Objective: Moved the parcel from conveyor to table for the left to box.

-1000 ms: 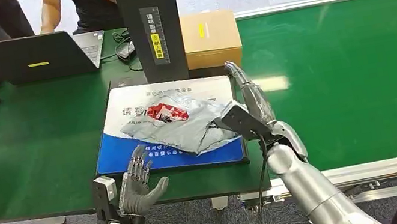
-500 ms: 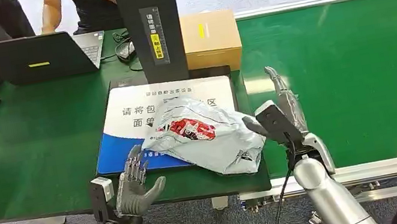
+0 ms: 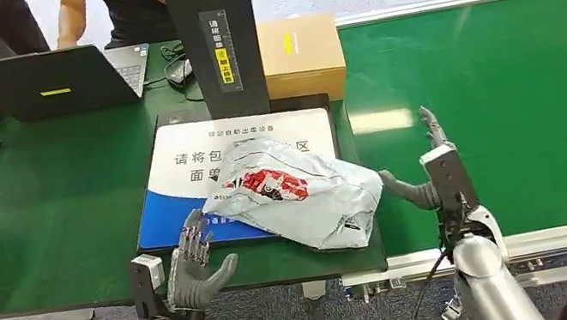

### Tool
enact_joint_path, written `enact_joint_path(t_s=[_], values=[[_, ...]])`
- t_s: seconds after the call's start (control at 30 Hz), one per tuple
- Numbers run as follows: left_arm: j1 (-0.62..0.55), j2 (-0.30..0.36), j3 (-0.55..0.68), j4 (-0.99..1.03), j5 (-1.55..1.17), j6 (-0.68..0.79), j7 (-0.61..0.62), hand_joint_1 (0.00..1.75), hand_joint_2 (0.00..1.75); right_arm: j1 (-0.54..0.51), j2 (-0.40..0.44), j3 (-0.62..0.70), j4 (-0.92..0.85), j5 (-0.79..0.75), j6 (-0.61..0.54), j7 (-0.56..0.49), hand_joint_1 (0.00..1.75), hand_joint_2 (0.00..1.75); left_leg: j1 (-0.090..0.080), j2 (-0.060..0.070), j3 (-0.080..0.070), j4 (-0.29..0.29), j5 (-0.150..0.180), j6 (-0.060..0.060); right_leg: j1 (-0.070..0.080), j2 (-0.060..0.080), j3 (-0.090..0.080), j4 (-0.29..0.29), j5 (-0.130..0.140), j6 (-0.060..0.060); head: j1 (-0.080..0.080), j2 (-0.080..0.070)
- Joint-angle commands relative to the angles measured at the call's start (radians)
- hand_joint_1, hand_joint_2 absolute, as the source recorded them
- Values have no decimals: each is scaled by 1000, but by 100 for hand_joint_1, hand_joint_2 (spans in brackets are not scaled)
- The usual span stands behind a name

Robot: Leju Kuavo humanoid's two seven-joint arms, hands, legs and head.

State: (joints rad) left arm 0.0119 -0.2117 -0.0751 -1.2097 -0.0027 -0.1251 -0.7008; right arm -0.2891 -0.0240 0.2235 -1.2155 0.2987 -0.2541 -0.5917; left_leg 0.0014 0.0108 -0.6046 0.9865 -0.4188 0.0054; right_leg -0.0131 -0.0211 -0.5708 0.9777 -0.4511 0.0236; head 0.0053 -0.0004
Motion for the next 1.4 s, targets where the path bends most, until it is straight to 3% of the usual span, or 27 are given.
enact_joint_path(t_s=[0.03,0.27,0.6,0.67,0.73,1.07,1.2,1.23,1.27,1.4], values=[[-5,22,-7,-23,2,26,3,0,175,123,37,-89,-236,-28,-11,-33,0,175,1,-1,2,0,-1,-1,0,1,3,0,-1,-1,0,0],[0,27,28,-58,-6,31,3,0,175,209,43,-121,-312,-43,2,-15,0,175,1,-1,3,-1,-1,-1,1,1,3,-1,-1,-1,0,0],[3,25,28,-61,-9,30,3,0,175,211,44,-127,-307,-46,6,-17,0,175,1,0,3,-1,-1,-1,0,1,3,-1,-1,-1,0,0],[3,25,28,-61,-9,30,3,0,175,211,44,-127,-307,-46,6,-17,0,175,1,0,10,-2,-3,-2,1,4,10,-2,-3,-3,0,0],[3,25,28,-61,-9,30,3,0,175,211,44,-127,-307,-46,6,-17,0,175,1,0,5,-1,-2,-1,1,2,5,-1,-1,-2,0,0],[1,23,24,-79,-37,25,3,0,175,229,71,-194,-213,-148,181,47,0,175,1,-1,7,-2,-2,-1,1,2,7,-2,-1,-2,0,0],[14,36,-14,-144,-147,126,3,0,175,228,68,-196,-201,-149,187,47,0,175,1,0,2,-1,-1,0,1,1,2,-1,0,-1,0,0],[15,33,-17,-144,-150,130,3,0,175,228,68,-196,-200,-149,187,47,0,175,1,-1,8,-2,-2,-1,1,3,8,-2,-2,-2,0,0],[15,33,-17,-144,-150,130,3,0,175,228,68,-196,-200,-149,187,47,0,175,1,0,3,-1,-1,-1,1,1,3,-1,-1,-1,0,0],[15,33,-17,-144,-150,130,3,0,175,228,68,-196,-200,-149,187,47,0,175,1,0,5,-1,-2,-1,1,2,5,-2,-1,-1,0,0]])
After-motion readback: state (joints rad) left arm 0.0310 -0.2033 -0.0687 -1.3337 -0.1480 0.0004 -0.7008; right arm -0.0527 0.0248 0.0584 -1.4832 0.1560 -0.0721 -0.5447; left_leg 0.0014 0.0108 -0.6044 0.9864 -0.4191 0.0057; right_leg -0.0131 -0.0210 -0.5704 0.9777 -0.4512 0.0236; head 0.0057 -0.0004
